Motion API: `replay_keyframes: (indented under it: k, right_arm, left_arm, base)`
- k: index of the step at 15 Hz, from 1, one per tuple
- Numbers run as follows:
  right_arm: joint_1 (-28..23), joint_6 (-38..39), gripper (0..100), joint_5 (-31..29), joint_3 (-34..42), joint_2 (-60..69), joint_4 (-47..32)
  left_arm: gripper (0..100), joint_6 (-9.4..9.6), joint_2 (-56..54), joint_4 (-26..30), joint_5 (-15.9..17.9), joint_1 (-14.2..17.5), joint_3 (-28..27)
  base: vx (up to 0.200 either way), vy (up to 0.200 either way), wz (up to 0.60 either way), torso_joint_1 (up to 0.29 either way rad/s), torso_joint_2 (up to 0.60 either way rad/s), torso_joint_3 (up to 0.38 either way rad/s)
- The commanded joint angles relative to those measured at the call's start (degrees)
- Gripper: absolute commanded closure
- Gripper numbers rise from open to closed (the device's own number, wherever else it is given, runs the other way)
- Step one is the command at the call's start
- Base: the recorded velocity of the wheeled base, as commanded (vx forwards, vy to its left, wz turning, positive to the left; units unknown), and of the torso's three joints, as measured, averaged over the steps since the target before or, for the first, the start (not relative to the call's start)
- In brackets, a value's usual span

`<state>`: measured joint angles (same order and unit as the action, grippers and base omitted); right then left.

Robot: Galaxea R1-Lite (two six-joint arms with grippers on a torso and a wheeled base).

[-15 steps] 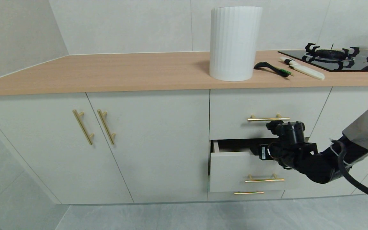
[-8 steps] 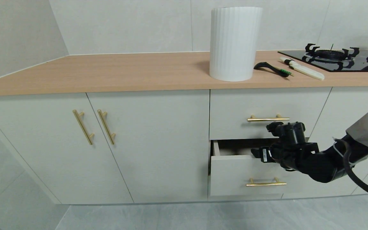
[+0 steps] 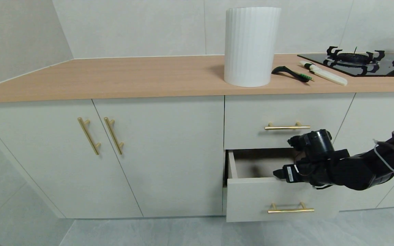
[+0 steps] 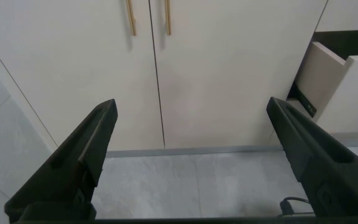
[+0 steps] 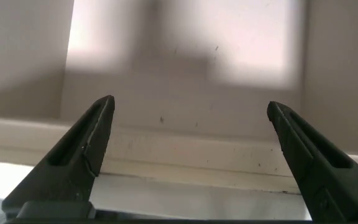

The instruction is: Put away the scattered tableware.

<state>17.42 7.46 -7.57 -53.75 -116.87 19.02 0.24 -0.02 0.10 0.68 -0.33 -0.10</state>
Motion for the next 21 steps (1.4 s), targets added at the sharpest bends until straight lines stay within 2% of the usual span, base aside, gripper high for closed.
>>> replay_keyframes:
  k: [1,3,4,8,14,21]
  right_arm:
    - [0.1,-0.1,0,0.7,-0.5,2.8,-2.7]
    - [0.1,-0.3,0,2.5,-2.2,4.8,-11.3]
    - [0.1,-0.3,0,2.6,-2.5,5.0,-12.7]
    - [0.4,-3.2,0,4.0,-5.1,6.9,-26.7]
    - [0.6,-10.0,0,3.9,-5.5,7.0,-38.4]
    - [2.2,-14.0,0,3.4,-5.4,7.1,-46.9]
  left_arm:
    - [0,0.02,0.0,0.0,0.0,0.0,0.0]
    - [0,0.02,0.0,0.0,0.0,0.0,0.0]
    - [0,0.02,0.0,0.0,0.0,0.0,0.0]
    - [0,0.02,0.0,0.0,0.0,0.0,0.0]
    - [0,0.02,0.0,0.0,0.0,0.0,0.0]
    - [0,0.02,0.0,0.0,0.0,0.0,0.0]
  base:
    - [0.0,0.0,0.0,0.0,0.0,0.0]
    - [0.0,0.0,0.0,0.0,0.0,0.0]
    - [0.0,0.0,0.0,0.0,0.0,0.0]
    - [0.0,0.0,0.0,0.0,0.0,0.0]
    - [0.0,0.0,0.0,0.0,0.0,0.0]
    - [0.0,0.0,0.0,0.0,0.0,0.0]
